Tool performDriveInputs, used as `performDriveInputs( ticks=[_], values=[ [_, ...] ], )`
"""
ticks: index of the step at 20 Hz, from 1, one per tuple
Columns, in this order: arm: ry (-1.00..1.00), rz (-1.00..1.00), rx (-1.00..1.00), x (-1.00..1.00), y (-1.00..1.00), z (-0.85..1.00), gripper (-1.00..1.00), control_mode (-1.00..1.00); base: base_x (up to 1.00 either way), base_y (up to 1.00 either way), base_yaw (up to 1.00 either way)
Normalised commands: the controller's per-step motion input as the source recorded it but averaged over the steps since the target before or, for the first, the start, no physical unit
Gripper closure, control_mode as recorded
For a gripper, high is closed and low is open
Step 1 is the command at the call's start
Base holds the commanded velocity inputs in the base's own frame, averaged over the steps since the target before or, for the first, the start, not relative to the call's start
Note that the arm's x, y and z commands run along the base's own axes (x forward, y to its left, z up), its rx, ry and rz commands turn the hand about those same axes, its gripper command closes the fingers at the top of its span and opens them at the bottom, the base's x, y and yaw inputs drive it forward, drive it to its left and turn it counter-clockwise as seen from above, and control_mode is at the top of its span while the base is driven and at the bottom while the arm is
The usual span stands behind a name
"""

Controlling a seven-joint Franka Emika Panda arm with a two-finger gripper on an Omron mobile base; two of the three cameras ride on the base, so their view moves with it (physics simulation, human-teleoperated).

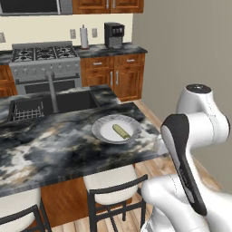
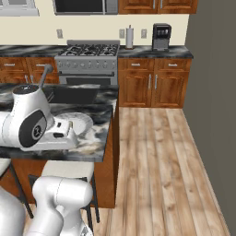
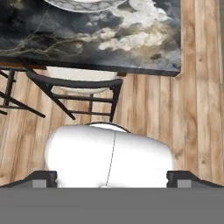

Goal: Retrieve the butter from the fridge and place it on a plate on the dining table. Then retrieve the butter knife by the fridge and place it near the plate.

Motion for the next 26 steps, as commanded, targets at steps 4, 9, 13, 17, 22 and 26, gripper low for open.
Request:
performDriveInputs(
  ticks=[4,9,13,17,22,26],
  values=[
    [0.23,-0.20,0.08,-0.04,0.00,0.29,-1.00,-1.00,0.00,0.00,0.00],
    [0.09,-0.05,0.09,-0.03,0.00,0.11,-1.00,-1.00,0.00,0.00,0.00],
    [0.00,-0.04,-0.10,-0.01,0.00,-0.04,-1.00,-1.00,0.00,0.00,0.00],
    [-0.06,-0.05,-0.21,-0.05,0.00,-0.08,-1.00,-1.00,0.00,0.00,0.00],
    [-0.02,-0.03,-0.08,0.00,0.00,-0.11,-1.00,-1.00,0.00,0.00,0.00],
    [0.00,0.00,0.00,0.00,0.00,0.00,-1.00,-1.00,0.00,0.00,0.00]
  ],
)
